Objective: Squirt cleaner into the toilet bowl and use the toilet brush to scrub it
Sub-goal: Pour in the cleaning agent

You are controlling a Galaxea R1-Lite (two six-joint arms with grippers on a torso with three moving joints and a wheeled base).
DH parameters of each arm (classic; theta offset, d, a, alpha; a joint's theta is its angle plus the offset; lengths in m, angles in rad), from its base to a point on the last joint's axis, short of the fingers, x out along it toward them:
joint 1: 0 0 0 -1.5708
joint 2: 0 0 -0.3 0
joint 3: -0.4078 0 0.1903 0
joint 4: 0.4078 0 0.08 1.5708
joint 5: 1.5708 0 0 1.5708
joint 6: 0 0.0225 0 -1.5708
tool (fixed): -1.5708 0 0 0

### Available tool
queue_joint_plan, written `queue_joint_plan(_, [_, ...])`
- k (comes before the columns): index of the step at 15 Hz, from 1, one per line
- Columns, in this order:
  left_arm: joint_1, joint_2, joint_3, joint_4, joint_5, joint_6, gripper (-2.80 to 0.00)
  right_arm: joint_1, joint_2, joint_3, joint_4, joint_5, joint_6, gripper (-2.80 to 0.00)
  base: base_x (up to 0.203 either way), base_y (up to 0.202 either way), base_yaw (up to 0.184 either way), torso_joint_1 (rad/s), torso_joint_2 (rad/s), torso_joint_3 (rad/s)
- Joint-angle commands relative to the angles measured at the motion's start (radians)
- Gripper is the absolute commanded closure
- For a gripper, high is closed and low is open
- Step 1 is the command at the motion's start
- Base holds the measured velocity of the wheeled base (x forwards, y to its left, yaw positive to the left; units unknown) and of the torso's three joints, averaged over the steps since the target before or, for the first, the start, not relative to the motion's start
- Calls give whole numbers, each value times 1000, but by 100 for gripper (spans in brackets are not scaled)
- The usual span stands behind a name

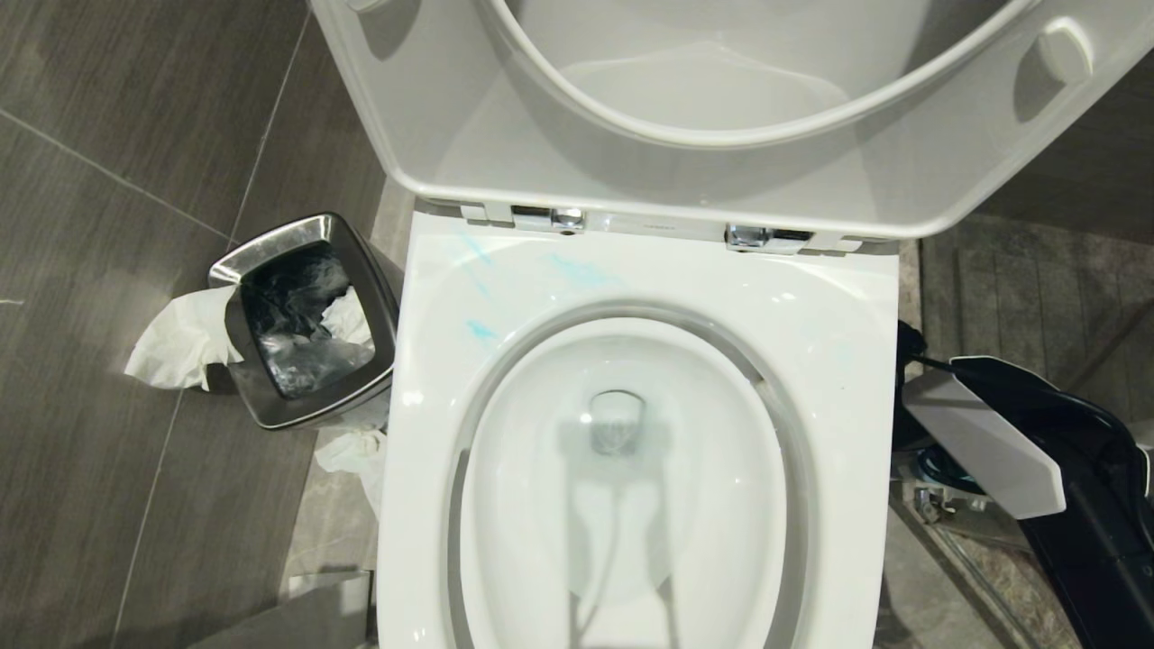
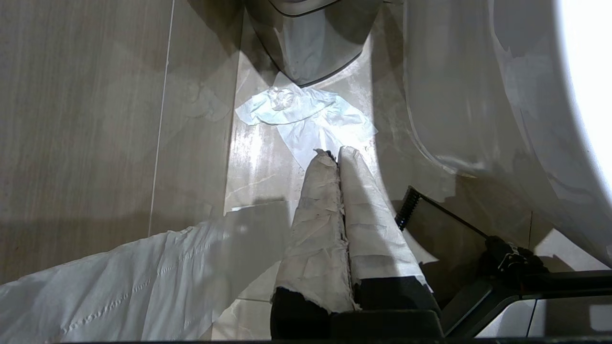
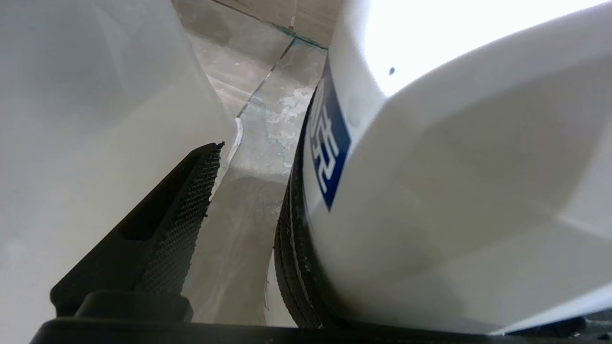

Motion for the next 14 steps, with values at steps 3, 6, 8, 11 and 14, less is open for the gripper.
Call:
queue_joint_plan(3, [0,2,0,0,0,0,0,-1,1,0,-9,0,3,-280,0,0,0,0,0,0])
queue_joint_plan(6, [0,2,0,0,0,0,0,-1,2,0,-9,1,3,0,0,0,0,0,0,0])
queue_joint_plan(8, [0,2,0,0,0,0,0,-1,1,0,-9,1,3,0,0,0,0,0,0,0])
queue_joint_plan(11, [0,2,0,0,0,0,0,-1,1,0,-9,1,0,0,0,0,0,0,0,0])
queue_joint_plan(14, [0,2,0,0,0,0,0,-1,2,0,-9,0,0,0,0,0,0,0,0,0])
